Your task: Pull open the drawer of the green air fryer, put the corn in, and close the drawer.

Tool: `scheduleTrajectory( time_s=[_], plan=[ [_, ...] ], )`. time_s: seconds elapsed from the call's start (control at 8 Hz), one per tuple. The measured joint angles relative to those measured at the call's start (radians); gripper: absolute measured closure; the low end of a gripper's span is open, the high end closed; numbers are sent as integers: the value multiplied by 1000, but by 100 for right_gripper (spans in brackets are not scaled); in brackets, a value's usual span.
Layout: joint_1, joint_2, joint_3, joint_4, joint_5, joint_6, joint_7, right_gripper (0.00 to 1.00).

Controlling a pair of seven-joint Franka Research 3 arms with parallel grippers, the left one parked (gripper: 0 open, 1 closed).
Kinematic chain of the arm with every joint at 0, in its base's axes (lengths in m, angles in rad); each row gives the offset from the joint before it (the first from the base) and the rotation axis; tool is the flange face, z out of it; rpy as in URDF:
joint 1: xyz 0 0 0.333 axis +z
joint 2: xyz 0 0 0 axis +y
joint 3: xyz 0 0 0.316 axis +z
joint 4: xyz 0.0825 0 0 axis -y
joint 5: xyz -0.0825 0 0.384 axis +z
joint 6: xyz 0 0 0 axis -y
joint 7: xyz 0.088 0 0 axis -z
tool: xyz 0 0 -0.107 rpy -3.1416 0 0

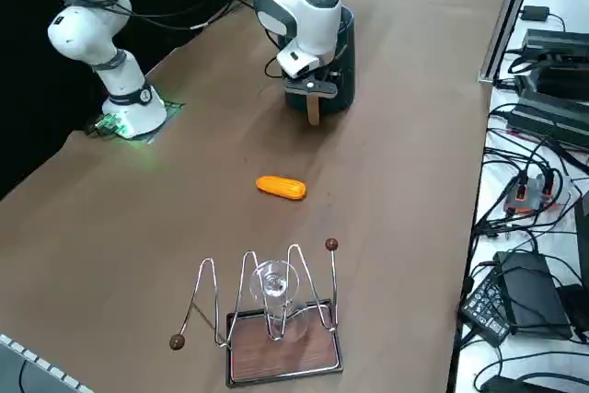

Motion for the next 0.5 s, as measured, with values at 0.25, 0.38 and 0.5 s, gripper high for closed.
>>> scheduleTrajectory(
  time_s=[0.25, 0.38, 0.5],
  plan=[
    [14, 0, 0, -1, 0, 0, 1, 0],
    [21, 0, 0, -2, 0, 1, 3, 2],
    [22, 0, 0, -3, 0, 1, 5, 11]
  ],
)
